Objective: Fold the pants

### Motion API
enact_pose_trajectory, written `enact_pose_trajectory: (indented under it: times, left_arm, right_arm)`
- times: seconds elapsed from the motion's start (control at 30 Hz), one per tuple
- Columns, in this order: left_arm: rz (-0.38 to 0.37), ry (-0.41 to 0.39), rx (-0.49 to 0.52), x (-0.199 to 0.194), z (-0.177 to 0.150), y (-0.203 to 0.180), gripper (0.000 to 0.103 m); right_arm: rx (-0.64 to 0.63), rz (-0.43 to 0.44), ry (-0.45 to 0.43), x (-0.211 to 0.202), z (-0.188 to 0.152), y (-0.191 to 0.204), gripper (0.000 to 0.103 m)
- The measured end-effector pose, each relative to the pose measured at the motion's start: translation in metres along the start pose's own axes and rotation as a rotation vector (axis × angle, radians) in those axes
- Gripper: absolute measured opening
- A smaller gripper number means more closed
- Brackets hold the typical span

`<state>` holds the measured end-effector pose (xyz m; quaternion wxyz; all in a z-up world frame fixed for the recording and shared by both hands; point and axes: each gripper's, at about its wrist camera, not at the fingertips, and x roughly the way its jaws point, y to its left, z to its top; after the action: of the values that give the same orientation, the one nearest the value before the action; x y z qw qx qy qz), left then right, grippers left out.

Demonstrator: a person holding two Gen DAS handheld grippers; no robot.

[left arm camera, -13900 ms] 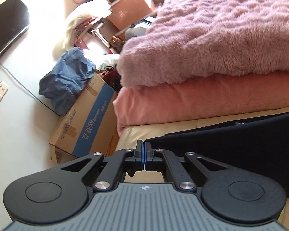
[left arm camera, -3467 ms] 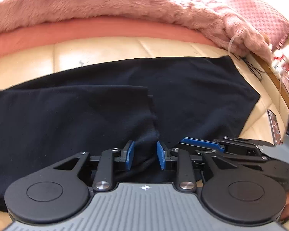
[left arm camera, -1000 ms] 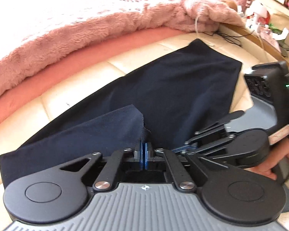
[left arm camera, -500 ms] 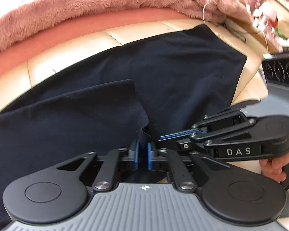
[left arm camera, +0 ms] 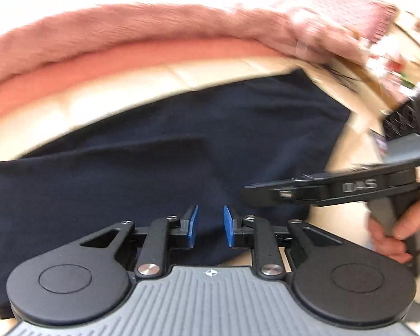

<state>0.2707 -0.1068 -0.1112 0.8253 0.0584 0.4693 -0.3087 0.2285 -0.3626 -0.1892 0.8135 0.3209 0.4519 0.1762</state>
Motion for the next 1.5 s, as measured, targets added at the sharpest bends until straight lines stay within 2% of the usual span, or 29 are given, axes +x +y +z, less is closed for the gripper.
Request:
enact_pose_trajectory:
  times: [0.03, 0.13, 0.37, 0.6, 0.67, 0.73, 0.8, 0.93, 1.03, 1.17, 1.33, 1.5]
  left_arm:
    - [0.048, -0.009, -0.019, -0.002, -0.001, 0.007, 0.026]
    - [0.135, -0.015, -0.080, -0.004, -0.005, 0.028, 0.026]
    - [0.116, 0.008, -0.138, 0.010, -0.017, 0.050, 0.026]
    - [0.082, -0.013, -0.168, 0.009, -0.022, 0.062, 0.026]
    - [0.080, -0.019, -0.179, 0.008, -0.023, 0.062, 0.026]
    - [0.084, -0.028, -0.190, 0.006, -0.023, 0.063, 0.026]
    - [0.098, -0.052, -0.203, 0.000, -0.023, 0.062, 0.026]
    - [0.168, -0.164, -0.269, -0.033, -0.028, 0.073, 0.026]
    - [0.230, -0.244, -0.325, -0.065, -0.035, 0.088, 0.026]
    - [0.308, -0.308, -0.375, -0.101, -0.043, 0.107, 0.026]
    - [0.336, -0.337, -0.433, -0.121, -0.051, 0.117, 0.026]
    - [0.310, -0.323, -0.409, -0.110, -0.046, 0.107, 0.026]
  right_arm:
    - [0.019, 0.005, 0.001, 0.003, 0.002, -0.001, 0.031]
    - [0.090, 0.002, 0.006, 0.015, 0.010, -0.009, 0.031]
    - [0.206, 0.050, 0.020, 0.031, 0.019, -0.026, 0.026]
    - [0.281, 0.111, 0.038, 0.045, 0.025, -0.037, 0.011]
    - [0.283, 0.107, 0.046, 0.046, 0.025, -0.038, 0.004]
    - [0.279, 0.103, 0.046, 0.043, 0.025, -0.037, 0.003]
    - [0.262, 0.086, 0.043, 0.041, 0.027, -0.030, 0.000]
    - [0.168, 0.071, 0.015, 0.028, 0.041, 0.006, 0.000]
    - [0.077, 0.078, -0.004, 0.012, 0.062, 0.044, 0.000]
    - [-0.044, 0.072, -0.018, -0.013, 0.104, 0.095, 0.000]
    - [-0.134, 0.062, -0.030, -0.058, 0.158, 0.134, 0.000]
    - [-0.165, -0.033, -0.043, -0.112, 0.202, 0.124, 0.000]
